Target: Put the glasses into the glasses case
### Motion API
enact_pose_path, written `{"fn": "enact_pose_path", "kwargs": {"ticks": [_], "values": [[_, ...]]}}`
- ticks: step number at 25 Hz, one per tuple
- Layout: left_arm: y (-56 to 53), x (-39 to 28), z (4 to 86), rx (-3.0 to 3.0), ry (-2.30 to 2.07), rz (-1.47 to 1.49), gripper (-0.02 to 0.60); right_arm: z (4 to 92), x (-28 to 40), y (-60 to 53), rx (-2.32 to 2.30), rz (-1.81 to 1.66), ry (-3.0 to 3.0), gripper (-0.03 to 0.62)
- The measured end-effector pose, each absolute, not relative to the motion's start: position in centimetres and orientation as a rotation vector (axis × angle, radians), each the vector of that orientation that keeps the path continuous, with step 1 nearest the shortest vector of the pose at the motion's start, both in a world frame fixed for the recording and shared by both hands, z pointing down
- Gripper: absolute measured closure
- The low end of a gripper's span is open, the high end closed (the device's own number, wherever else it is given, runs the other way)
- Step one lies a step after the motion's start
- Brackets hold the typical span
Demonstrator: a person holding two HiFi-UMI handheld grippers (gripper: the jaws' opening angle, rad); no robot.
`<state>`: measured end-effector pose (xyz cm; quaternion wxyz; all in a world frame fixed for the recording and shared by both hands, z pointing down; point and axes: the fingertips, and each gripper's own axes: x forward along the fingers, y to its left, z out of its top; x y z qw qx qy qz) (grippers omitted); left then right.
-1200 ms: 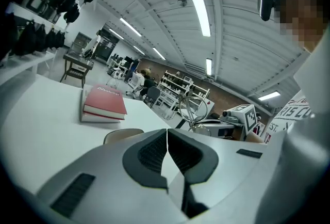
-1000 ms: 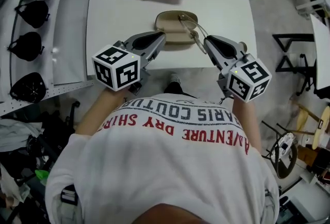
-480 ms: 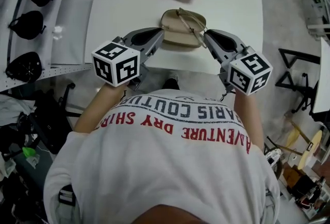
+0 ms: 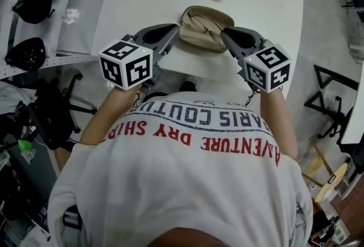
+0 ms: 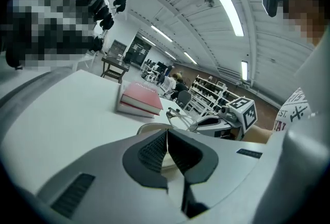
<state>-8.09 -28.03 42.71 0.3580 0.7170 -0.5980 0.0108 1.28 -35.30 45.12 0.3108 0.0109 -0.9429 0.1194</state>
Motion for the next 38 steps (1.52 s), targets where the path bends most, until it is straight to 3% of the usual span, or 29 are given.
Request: {"fn": "enact_pose_path", "kwargs": {"ticks": [15, 35, 38], "values": [[-28.6, -9.8, 44.4, 1.758, -1.624, -0.02, 0.552, 51.4, 0.4, -35.4, -0.125, 0.064, -2.302, 0.549], [-27.8, -9.6, 46.1, 1.705, -1.634, -0.044, 0.552, 53.6, 0.3, -34.4, -0.158, -0.034, -2.234, 0.548], [-27.7, -9.6, 46.1, 1.703, -1.637, -0.043, 0.552, 53.0, 0.3, -34.3, -0.155, 0.034, -2.265, 0.504]]}}
